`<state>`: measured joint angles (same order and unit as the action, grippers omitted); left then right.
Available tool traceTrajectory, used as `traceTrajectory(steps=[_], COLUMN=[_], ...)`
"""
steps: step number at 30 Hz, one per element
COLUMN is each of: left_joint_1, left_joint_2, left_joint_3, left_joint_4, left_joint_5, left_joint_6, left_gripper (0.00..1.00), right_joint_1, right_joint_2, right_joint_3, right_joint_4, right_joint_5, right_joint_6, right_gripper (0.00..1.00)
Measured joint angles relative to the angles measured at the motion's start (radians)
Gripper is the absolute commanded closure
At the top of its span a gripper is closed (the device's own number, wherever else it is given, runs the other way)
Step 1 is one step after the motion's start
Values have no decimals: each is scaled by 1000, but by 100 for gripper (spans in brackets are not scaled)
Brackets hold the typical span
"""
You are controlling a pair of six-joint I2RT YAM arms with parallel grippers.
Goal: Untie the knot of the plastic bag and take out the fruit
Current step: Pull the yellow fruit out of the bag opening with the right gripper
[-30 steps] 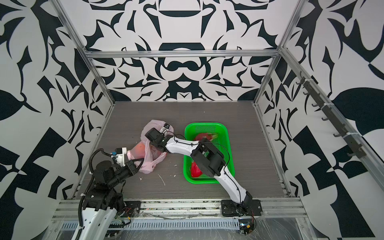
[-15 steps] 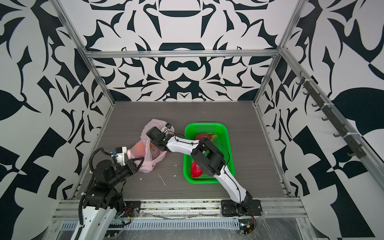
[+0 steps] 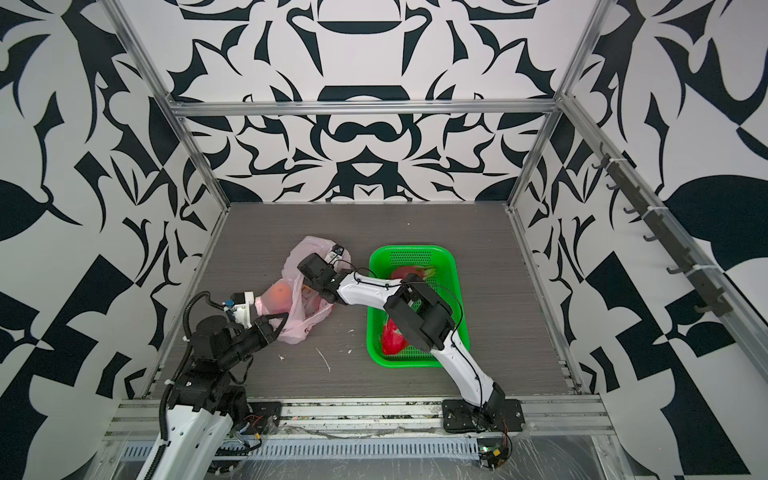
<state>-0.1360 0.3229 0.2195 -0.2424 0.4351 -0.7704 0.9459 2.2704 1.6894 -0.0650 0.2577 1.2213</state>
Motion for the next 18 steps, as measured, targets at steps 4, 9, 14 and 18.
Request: traceTrajectory(steps=[4, 9, 14, 18], left_joint_1=[0, 0, 0, 0], left_joint_2=[35, 84, 129, 164], left_joint_3=[0, 0, 0, 0], left_joint_4=[30, 60, 101, 138], left_joint_5=[-26, -66, -107, -129], left_joint_6=[0, 1, 1, 1], left_gripper=[100, 100, 100, 100], right_joint_1=[10, 33, 83, 122], right_joint_2=[-34, -101, -199, -278], right_joint_3=[-32, -74, -108, -132], right_joint_4=[-25, -72, -115, -150], right_joint_5=[-2, 0, 9, 20], right_joint_6=[-45, -102, -161, -201], right_gripper=[77, 77, 78, 78])
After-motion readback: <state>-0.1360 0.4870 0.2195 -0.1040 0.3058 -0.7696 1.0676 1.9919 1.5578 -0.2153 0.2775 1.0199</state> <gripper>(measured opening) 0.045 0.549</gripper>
